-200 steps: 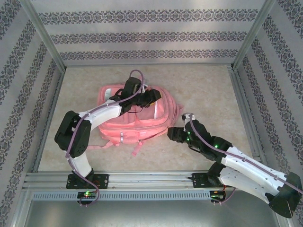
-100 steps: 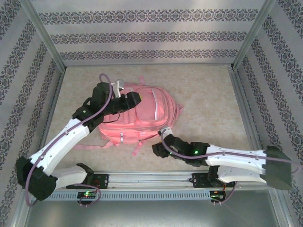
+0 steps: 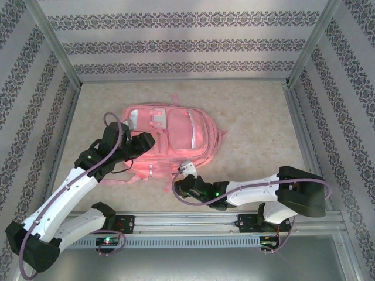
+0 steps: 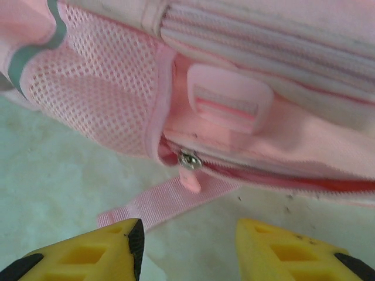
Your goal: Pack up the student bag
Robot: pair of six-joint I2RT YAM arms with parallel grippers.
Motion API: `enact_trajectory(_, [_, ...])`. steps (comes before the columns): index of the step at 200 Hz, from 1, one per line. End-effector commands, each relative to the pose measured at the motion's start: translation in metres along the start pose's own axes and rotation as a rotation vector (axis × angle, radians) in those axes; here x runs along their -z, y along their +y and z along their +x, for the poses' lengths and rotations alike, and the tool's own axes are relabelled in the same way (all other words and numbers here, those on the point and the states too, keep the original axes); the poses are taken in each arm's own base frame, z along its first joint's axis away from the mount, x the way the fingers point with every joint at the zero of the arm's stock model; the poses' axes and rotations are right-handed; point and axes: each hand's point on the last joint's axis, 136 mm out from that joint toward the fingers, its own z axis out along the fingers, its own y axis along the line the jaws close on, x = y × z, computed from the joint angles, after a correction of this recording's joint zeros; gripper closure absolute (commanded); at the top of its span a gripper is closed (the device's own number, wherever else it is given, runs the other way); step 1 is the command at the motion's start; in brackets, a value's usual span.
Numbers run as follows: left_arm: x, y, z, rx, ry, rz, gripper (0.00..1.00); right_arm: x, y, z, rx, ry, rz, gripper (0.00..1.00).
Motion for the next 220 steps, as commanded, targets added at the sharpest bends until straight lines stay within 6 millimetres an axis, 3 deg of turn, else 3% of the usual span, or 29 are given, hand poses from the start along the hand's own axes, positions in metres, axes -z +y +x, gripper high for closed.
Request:
enact_trajectory(1, [-0.007, 0.033, 0.029, 0.085, 0.094, -0.087, 0.49, 0.002, 0.003, -0.020, -0.030, -0.116, -0.016, 0.54])
enact_trajectory(31, [-0.003, 0.059, 0.049, 0.133, 0.095, -0.160, 0.47, 0.014, -0.017, -0.025, -0.089, -0.154, 0.022, 0.55])
enact_trajectory(66, [-0.015, 0.057, 0.054, 0.216, 0.087, -0.124, 0.44, 0.025, -0.030, -0.029, -0.167, -0.186, 0.039, 0.58])
enact_trajectory(115, [-0.041, 0.054, 0.055, 0.304, 0.105, -0.119, 0.45, 0.028, -0.028, -0.033, -0.239, -0.203, 0.020, 0.59])
enact_trajectory(168, [-0.056, 0.067, 0.045, 0.388, 0.037, -0.195, 0.51, 0.027, -0.028, -0.029, -0.242, -0.207, 0.012, 0.60])
enact_trajectory(188, [-0.062, 0.073, 0.042, 0.440, 0.005, -0.231, 0.58, 0.026, -0.028, -0.028, -0.224, -0.205, 0.013, 0.60])
enact_trajectory(220, [-0.075, 0.061, 0.033, 0.516, -0.021, -0.176, 0.87, 0.023, -0.025, -0.026, -0.140, -0.194, 0.018, 0.59])
